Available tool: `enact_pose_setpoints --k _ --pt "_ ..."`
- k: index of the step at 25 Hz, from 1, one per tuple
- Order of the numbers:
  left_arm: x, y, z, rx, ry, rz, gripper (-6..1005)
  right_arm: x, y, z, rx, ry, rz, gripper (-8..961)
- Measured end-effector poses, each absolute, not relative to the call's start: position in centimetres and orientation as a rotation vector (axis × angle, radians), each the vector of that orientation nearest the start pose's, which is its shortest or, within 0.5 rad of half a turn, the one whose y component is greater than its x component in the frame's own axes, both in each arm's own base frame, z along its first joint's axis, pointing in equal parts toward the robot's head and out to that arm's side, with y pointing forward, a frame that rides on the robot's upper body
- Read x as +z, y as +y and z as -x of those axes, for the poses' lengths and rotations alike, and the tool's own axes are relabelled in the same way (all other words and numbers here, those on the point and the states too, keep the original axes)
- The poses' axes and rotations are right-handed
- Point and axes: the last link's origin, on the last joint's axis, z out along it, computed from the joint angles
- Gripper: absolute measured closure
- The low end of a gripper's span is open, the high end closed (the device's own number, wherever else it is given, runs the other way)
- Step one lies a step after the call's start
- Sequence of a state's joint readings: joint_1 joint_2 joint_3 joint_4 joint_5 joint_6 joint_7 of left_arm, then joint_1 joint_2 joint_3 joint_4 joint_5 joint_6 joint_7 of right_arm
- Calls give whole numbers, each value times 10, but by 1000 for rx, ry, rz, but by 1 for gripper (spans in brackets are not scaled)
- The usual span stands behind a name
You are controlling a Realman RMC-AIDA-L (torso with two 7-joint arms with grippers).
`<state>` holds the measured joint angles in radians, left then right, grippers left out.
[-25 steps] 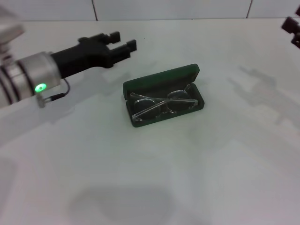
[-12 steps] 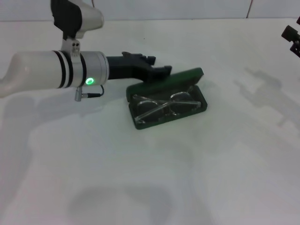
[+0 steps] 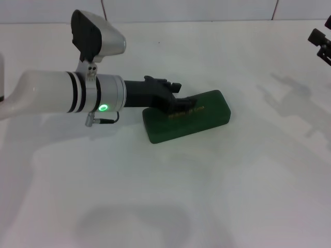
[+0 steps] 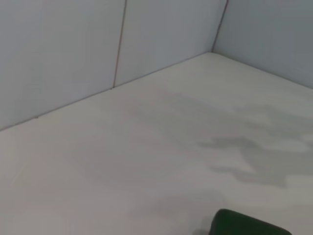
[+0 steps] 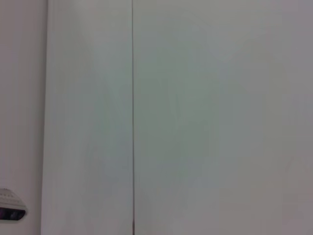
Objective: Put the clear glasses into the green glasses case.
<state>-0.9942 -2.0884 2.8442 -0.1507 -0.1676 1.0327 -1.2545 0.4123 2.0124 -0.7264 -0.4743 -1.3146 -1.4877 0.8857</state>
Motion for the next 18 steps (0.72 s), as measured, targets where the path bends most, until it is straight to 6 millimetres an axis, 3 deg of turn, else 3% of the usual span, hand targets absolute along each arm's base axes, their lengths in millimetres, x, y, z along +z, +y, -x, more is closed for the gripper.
enact_pose_setpoints --k 6,9,14,18 --pt "-90 396 207 -483 -719 2693 334 55 336 -286 997 276 2136 452" --pt "-81 387 202 -661 -692 2709 320 44 333 -275 1001 249 2283 451" --pt "-47 358 193 -1054 -595 2775 297 40 321 -250 1057 187 2640 450" --pt "-27 336 203 -1213 -488 2763 279 43 315 -239 1106 128 2752 449"
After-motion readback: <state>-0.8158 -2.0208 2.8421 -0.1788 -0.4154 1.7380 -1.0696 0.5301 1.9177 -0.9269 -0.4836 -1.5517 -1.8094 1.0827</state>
